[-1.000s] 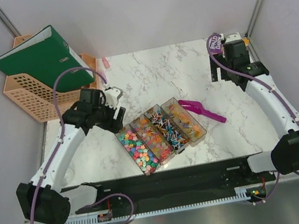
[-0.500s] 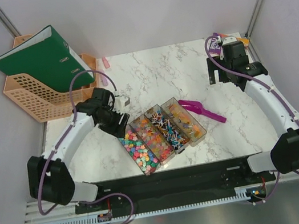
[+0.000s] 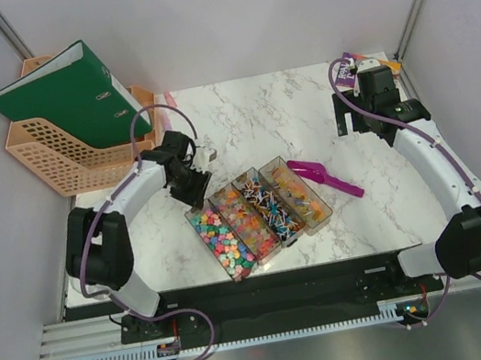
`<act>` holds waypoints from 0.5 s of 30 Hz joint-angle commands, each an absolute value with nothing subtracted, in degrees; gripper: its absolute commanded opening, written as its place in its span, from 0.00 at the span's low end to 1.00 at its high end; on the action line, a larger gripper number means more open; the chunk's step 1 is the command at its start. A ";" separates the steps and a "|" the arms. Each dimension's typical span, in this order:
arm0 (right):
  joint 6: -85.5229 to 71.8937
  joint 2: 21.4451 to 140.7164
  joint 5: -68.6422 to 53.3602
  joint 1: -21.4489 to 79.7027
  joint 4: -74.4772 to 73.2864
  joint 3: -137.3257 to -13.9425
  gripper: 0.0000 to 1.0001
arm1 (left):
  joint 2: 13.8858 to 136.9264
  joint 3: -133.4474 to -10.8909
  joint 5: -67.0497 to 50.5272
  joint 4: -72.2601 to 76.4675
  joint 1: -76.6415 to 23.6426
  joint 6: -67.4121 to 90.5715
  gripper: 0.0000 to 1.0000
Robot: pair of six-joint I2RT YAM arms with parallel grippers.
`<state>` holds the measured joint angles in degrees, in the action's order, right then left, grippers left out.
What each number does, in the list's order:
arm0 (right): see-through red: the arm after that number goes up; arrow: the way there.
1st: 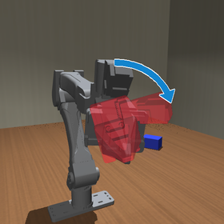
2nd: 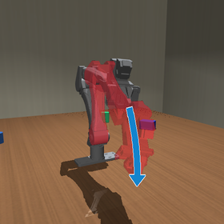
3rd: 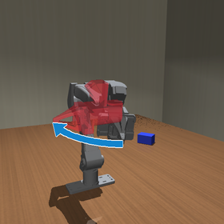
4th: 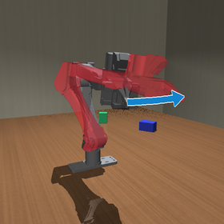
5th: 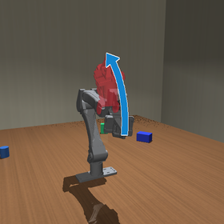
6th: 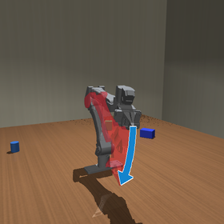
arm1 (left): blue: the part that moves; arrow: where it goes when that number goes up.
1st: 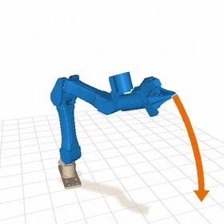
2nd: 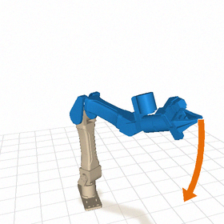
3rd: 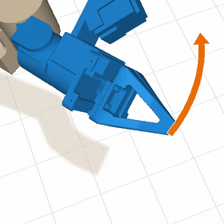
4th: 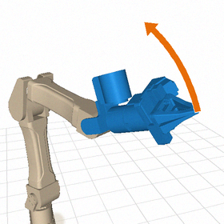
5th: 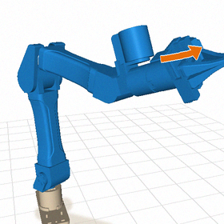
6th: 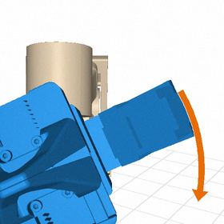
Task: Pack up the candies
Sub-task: Move the storage box to the center of the board.
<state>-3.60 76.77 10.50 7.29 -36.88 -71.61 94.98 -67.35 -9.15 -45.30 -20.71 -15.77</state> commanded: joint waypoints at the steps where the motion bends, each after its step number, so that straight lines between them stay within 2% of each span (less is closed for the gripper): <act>1: -2.55 76.38 11.69 7.38 -36.04 -71.89 0.98 | 97.81 -70.92 -9.84 -43.33 -20.92 -16.44 0.44; 3: -2.37 76.64 11.95 7.29 -35.95 -71.98 0.98 | 98.96 -71.98 -10.72 -43.33 -21.00 -16.61 0.41; 6: -1.23 76.82 12.57 7.38 -35.86 -72.07 0.98 | 101.59 -74.87 -11.69 -43.33 -21.36 -16.61 0.31; 7: -0.88 76.82 12.92 7.38 -35.77 -72.07 0.98 | 102.21 -76.88 -11.95 -43.42 -21.44 -16.52 0.21; 10: 3.68 76.90 13.01 7.38 -35.68 -71.90 0.98 | 105.37 -81.80 -13.09 -43.50 -21.88 -15.74 0.02; 15: 11.76 76.21 13.36 7.29 -34.11 -70.58 0.98 | 113.09 -90.16 -14.59 -43.68 -21.71 -13.45 0.02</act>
<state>5.54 76.79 11.94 7.29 -36.53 -71.37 108.79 -84.05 -12.32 -50.43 -22.15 -18.06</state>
